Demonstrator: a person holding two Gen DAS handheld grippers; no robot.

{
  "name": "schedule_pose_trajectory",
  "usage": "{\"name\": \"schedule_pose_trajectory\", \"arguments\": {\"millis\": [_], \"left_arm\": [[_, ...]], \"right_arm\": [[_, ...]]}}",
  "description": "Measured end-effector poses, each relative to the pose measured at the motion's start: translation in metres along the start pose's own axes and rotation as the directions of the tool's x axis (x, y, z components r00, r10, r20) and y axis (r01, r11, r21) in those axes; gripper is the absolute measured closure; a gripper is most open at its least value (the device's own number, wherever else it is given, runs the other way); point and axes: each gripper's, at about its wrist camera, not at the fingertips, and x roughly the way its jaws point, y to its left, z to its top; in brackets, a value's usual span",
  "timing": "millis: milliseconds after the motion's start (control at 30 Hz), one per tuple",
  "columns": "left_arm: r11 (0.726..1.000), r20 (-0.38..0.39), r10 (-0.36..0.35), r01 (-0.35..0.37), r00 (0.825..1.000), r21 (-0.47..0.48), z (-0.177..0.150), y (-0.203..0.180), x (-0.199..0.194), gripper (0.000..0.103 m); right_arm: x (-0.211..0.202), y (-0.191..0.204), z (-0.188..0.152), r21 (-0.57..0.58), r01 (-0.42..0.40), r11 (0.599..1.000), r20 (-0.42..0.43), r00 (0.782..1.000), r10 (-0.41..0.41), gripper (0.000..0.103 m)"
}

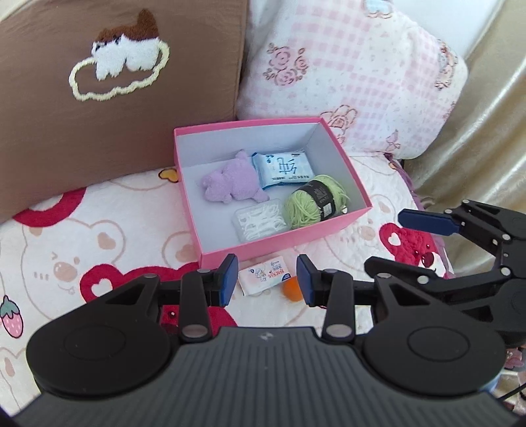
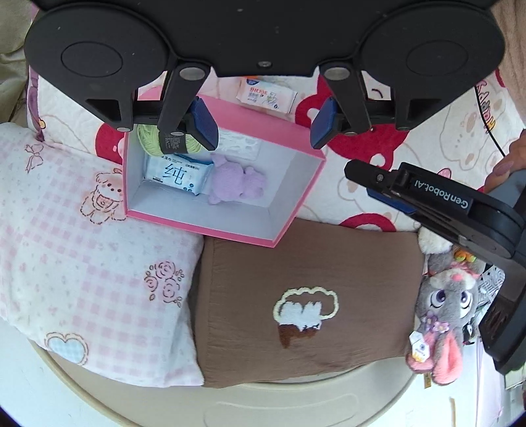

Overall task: Organize objects
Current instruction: 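Raise the left tool out of the pink box and back away, then move the open left gripper down toward the orange makeup sponge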

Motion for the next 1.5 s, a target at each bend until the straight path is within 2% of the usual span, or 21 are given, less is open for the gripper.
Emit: {"name": "schedule_pose_trajectory", "arguments": {"millis": [200,367,467,500,633,800,1167,1300,1500], "left_arm": [[0.997,-0.003,-0.027,0.027,1.000,0.070,-0.020,-0.020,-0.010,0.060],[0.997,-0.043,-0.067,0.069,0.997,0.043,-0.036,-0.020,-0.005,0.055],[0.989,-0.056,-0.150,0.151,0.987,-0.002,-0.044,-0.012,-0.006,0.052],[0.988,-0.057,-0.157,0.156,0.986,-0.009,-0.046,-0.011,-0.007,0.051],[0.994,-0.024,-0.112,0.112,0.993,-0.005,-0.054,-0.008,-0.012,0.050],[0.993,-0.022,-0.117,0.116,0.993,-0.031,-0.065,-0.004,-0.006,0.050],[0.988,-0.090,-0.150,0.147,0.985,-0.044,-0.088,-0.011,0.043,0.050],[0.991,-0.083,-0.132,0.129,0.988,-0.035,-0.091,-0.012,0.059,0.050],[0.986,-0.056,-0.148,0.143,0.987,-0.087,-0.094,0.000,0.085,0.050]], "right_arm": [[-0.015,0.006,-0.012,-0.007,0.002,1.000,-0.015,1.000,-0.002,0.036],[-0.020,0.002,-0.028,-0.007,-0.012,1.000,-0.033,0.999,0.011,0.036],[-0.022,-0.001,-0.039,-0.022,-0.026,0.999,-0.038,0.999,0.026,0.036],[-0.022,-0.002,-0.042,-0.028,-0.031,0.999,-0.040,0.999,0.029,0.036],[-0.022,-0.002,-0.055,-0.053,-0.056,0.997,-0.048,0.997,0.053,0.035],[-0.014,-0.001,-0.069,-0.064,-0.081,0.995,-0.065,0.995,0.077,0.032],[0.015,0.001,-0.096,-0.073,-0.068,0.995,-0.086,0.994,0.062,0.031],[0.031,0.003,-0.106,-0.125,-0.036,0.992,-0.061,0.998,0.029,0.024],[0.063,0.007,-0.118,-0.208,0.023,0.978,-0.056,0.998,-0.035,0.024]]}}
